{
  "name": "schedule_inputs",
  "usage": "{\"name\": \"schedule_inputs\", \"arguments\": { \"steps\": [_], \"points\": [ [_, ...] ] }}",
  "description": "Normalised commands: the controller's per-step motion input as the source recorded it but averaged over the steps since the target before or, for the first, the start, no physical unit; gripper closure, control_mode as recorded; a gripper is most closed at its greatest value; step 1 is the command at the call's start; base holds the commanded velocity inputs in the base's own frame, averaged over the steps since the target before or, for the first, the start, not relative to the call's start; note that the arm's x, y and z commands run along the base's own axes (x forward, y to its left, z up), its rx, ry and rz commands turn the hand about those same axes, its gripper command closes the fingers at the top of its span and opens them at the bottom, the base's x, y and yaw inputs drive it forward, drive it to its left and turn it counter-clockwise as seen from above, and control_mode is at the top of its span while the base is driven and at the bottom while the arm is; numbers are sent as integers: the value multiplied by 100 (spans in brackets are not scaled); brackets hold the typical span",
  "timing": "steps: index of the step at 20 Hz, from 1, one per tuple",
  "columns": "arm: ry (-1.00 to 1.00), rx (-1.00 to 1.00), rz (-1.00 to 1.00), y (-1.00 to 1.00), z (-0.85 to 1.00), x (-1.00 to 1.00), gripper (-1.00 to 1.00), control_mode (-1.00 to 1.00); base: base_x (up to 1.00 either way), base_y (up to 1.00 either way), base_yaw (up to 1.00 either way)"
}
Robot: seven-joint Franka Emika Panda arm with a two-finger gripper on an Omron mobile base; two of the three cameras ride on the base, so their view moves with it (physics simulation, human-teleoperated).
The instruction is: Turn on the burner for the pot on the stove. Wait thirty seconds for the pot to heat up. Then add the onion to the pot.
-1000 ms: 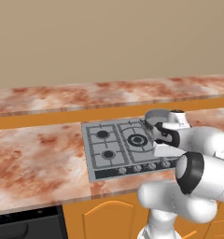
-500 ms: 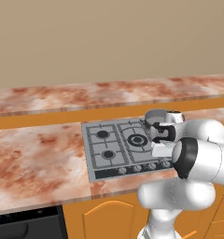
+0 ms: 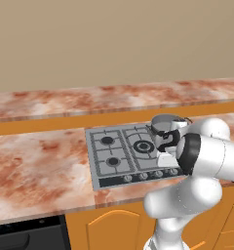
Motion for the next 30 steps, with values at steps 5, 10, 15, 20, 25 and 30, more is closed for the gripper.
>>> {"name": "schedule_inputs", "arguments": {
  "steps": [5, 10, 15, 20, 25, 30],
  "points": [
    [1, 0, 0, 4, -22, 0, 100, -100, 0, 0, 0],
    [0, 0, 0, 1, -17, -24, 100, -100, 0, 0, 0],
    [0, 0, 0, 13, -12, -27, 100, -100, 0, 0, 0],
    [0, 0, 10, 11, -9, -4, 100, -100, 0, 0, 0],
    [0, 6, 35, 0, -8, 0, 100, -100, 0, 0, 0],
    [0, 16, 53, 0, -17, 0, 100, -100, 0, 0, 0]
  ]
}}
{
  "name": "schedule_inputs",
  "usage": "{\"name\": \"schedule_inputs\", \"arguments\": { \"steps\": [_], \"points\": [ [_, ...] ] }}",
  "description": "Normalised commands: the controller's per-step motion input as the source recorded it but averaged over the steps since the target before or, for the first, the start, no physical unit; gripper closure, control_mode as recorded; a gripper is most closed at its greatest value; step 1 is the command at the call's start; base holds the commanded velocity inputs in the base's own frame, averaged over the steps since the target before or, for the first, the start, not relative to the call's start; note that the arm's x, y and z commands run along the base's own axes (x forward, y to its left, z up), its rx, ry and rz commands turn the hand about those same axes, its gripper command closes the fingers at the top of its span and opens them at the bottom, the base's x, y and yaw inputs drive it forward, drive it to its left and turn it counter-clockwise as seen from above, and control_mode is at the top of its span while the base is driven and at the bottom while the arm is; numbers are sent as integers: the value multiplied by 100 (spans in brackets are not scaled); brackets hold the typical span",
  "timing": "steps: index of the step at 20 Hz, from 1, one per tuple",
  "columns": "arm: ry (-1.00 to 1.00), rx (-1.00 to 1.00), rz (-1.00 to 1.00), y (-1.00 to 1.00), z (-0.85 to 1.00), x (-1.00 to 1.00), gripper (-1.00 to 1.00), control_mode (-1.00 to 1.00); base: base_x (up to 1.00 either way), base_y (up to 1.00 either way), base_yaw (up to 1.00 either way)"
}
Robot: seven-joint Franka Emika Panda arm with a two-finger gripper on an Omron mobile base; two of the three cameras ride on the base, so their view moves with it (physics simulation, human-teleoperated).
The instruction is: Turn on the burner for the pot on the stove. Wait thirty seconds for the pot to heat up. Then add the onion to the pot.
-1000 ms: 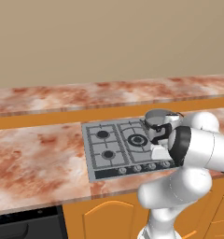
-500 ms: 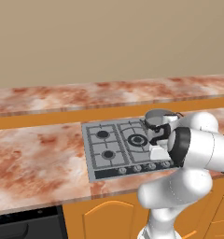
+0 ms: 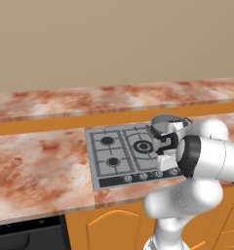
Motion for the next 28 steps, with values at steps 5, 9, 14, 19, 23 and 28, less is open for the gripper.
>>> {"name": "schedule_inputs", "arguments": {
  "steps": [5, 9, 14, 19, 23, 28],
  "points": [
    [1, 23, 59, -3, -20, 0, 100, -100, 0, 0, 0],
    [4, 30, 60, -10, -23, 0, 100, -100, 0, 0, 0],
    [8, 28, 58, -2, -24, 2, 100, -100, 0, 0, 0],
    [8, 21, 54, 0, -19, 6, 100, -100, 0, 0, 0],
    [9, 15, 55, 0, -23, 5, 100, -100, 0, 0, 0],
    [11, 11, 55, 0, -25, 5, 100, -100, 0, 0, 0]
  ]
}}
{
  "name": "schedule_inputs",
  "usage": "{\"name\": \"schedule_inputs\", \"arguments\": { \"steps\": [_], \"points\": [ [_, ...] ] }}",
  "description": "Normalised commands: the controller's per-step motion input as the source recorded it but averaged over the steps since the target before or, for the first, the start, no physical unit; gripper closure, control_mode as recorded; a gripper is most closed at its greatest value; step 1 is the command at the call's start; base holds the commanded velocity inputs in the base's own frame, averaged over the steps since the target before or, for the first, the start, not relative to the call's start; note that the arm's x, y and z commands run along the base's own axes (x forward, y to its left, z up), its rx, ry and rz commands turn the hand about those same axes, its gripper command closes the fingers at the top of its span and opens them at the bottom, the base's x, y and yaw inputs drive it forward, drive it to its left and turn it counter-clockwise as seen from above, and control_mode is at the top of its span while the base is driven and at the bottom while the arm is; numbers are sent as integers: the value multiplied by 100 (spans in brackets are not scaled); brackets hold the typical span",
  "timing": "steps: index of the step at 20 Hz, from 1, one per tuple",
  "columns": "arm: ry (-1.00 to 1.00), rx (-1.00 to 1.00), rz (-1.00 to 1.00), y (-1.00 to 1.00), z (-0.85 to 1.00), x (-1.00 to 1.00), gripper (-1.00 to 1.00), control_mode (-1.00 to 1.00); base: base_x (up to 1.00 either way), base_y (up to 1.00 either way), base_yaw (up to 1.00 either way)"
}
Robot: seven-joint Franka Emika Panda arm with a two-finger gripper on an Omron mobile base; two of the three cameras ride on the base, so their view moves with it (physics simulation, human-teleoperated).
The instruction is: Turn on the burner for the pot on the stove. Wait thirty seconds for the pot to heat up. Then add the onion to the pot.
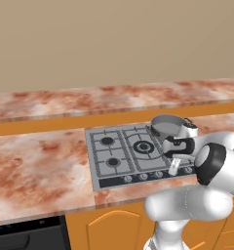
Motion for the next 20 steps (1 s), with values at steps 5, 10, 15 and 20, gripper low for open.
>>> {"name": "schedule_inputs", "arguments": {
  "steps": [5, 10, 15, 20],
  "points": [
    [3, 7, 52, 0, -20, 1, 100, -100, 0, 0, 0],
    [2, 4, 47, 1, -19, 0, 100, -100, 0, 0, 0],
    [0, 2, 42, 0, -12, 0, 100, -100, 0, 0, 0],
    [0, 2, 32, 0, 1, 0, 100, -100, 0, 0, 0]
  ]
}}
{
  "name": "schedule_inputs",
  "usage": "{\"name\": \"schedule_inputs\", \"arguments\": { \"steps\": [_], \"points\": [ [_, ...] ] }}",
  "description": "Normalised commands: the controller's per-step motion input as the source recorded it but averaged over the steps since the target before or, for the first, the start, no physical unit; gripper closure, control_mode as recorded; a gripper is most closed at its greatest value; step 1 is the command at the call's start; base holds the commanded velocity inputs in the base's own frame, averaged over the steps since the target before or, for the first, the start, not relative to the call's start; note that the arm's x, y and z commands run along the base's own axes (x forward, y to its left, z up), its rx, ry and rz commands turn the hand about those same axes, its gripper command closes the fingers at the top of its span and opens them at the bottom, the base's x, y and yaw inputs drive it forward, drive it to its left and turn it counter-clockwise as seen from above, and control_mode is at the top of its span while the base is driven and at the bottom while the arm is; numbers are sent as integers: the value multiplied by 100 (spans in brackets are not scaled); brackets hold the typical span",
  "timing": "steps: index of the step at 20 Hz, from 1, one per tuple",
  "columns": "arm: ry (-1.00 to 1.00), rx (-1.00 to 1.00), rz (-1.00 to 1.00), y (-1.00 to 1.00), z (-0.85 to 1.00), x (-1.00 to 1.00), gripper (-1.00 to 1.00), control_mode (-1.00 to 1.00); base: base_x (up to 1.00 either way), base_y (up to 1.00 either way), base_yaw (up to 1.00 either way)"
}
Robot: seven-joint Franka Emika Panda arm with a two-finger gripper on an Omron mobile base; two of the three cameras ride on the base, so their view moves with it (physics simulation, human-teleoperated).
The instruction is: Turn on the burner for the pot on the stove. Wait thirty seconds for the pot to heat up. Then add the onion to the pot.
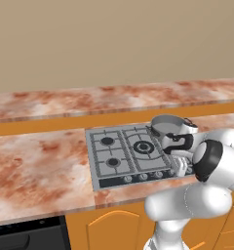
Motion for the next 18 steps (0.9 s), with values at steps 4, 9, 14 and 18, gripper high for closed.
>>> {"name": "schedule_inputs", "arguments": {
  "steps": [4, 9, 14, 18],
  "points": [
    [0, 0, 19, 2, 25, 0, -100, -100, 0, 0, 0],
    [0, 0, 4, 2, 83, 0, -100, -100, 0, 0, 0],
    [3, 0, 0, 0, 100, 20, -100, -100, 0, 0, 0],
    [8, 0, 0, 0, 100, 58, -100, -100, 0, 0, 0]
  ]
}}
